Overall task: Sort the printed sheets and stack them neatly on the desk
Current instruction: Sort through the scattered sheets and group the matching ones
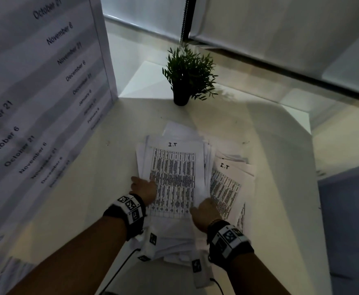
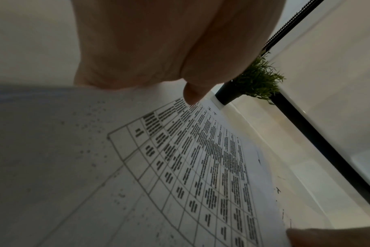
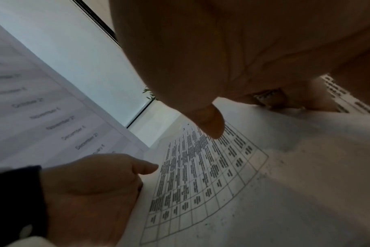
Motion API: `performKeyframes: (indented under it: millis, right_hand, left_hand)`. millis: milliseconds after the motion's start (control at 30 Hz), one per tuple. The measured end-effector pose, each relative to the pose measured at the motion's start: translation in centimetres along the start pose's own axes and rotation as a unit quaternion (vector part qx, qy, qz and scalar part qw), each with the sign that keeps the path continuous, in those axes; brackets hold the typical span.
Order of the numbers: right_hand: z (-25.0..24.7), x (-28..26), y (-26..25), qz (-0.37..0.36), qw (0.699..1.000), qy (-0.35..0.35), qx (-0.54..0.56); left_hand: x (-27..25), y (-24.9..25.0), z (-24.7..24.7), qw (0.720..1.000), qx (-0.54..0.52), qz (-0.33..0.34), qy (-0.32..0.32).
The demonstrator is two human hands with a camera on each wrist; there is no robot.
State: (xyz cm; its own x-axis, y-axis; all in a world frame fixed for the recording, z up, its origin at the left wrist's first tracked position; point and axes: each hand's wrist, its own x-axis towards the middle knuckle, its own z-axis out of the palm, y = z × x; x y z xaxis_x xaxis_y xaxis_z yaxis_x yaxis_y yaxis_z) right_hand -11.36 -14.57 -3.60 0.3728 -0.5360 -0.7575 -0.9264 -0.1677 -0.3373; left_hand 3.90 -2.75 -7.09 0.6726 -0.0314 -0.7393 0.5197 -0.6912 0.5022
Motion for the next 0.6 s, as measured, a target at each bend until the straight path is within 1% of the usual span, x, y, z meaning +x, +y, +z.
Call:
performKeyframes:
  millis: [33,67,133,167,233,267,300,367,400,433,467,533,600]
  right_hand:
    - [0.1,-0.1,0.2,0.005,1.0,-0.006,-0.011]
    - [-0.1,-0.2,0.3,0.002,1.0,0.005,-0.02]
    - [-0.7,-0.2,0.4,-0.01,0.998,0.047,-0.047]
    - [-0.9,-0.3,0.4,-0.018,0.997,0.053,-0.052]
    - [-1.2,-0.3,0.9,-0.03,0.998,0.055,-0.031]
    - [-1.5,-0.1,1.3,-0.021,0.997,0.078,-0.017]
    - [-2.0,0.1,1.7,0.014,0.993,0.118,0.002]
    - [-2.9,0.7,2.8,0.11,0.975,0.189,0.05]
    - [-3.1,0.8,3.3,0.143,0.966,0.202,0.072]
    - [-3.1,1.0,3.7,0.16,0.962,0.205,0.08]
    - [-3.1,1.1,3.9,0.159,0.961,0.213,0.077]
    - [-2.9,1.7,4.1,0.149,0.958,0.229,0.081]
    - [-3.1,2.0,4.3,0.126,0.956,0.233,0.128]
  left_hand:
    - [-0.2,0.0,0.0,1.0,0.006,0.001,0.002]
    - [-0.3,0.0,-0.1,1.0,0.007,0.011,0.004]
    - [-0.5,0.2,-0.3,0.999,0.0,0.032,-0.004]
    - [-0.5,0.3,-0.5,0.999,-0.005,0.042,-0.013]
    - [-0.5,0.3,-1.2,0.997,0.002,0.078,-0.021]
    - [-0.6,0.2,-1.6,0.995,0.008,0.102,-0.013]
    - [-0.6,0.1,-2.1,0.992,0.017,0.125,-0.01]
    - [-1.2,0.0,-3.2,0.983,0.031,0.179,-0.024]
    - [-1.5,-0.1,-3.7,0.978,0.026,0.203,-0.037]
    - [-1.6,-0.3,-4.4,0.975,0.014,0.218,-0.047]
    - [-1.8,-0.4,-5.4,0.972,-0.002,0.231,-0.051]
    - [-1.1,-1.1,-7.4,0.966,-0.025,0.254,-0.033]
    - [-0.5,-1.7,-9.6,0.963,-0.048,0.264,-0.015]
